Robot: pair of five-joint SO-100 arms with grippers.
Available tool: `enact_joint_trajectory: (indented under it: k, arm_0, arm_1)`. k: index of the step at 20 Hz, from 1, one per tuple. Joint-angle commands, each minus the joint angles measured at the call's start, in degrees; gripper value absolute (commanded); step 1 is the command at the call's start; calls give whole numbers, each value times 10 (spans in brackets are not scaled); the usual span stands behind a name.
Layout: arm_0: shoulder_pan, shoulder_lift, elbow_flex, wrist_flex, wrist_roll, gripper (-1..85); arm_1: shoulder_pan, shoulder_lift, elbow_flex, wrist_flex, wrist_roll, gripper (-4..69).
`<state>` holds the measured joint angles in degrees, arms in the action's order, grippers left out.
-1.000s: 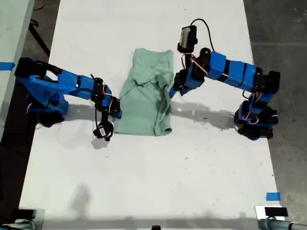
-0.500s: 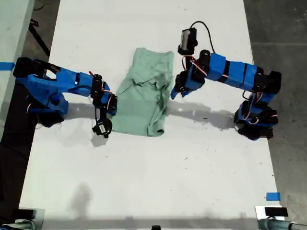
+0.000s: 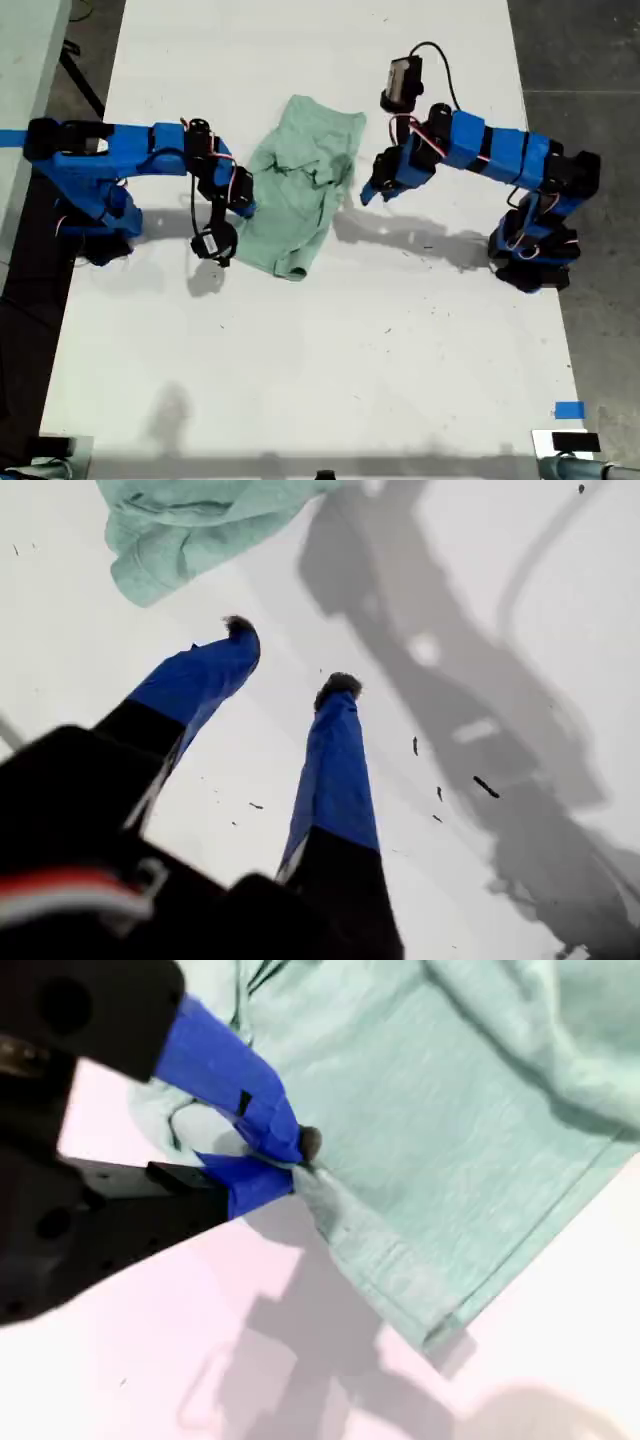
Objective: Fold t-shirt
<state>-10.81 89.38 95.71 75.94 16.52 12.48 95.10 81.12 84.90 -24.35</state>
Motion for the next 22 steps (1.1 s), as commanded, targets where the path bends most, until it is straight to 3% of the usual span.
enact_joint_trajectory:
  k: [1, 6, 8, 10, 14, 19, 22]
  arm_0:
    - [59, -130, -198, 18, 11, 0]
    - [94, -384, -468, 111, 8, 26]
    - [86, -394, -496, 128, 17, 235]
    - [80, -350, -507, 125, 55, 289]
    - [40, -200, -502, 131, 106, 283]
    - [-14, -49, -408, 240, 119, 275]
    - [26, 39, -258, 236, 80, 170]
  arm_1:
    - [6, 44, -3, -9, 7, 169]
    - [1, 59, 14, -11, 15, 167]
    - [-2, 69, 28, -15, 20, 167]
    - [-2, 83, 46, -21, 24, 166]
    - [-1, 98, 62, -25, 25, 164]
    - [-15, 149, 118, -25, 38, 159]
    - [-49, 217, 190, -19, 69, 100]
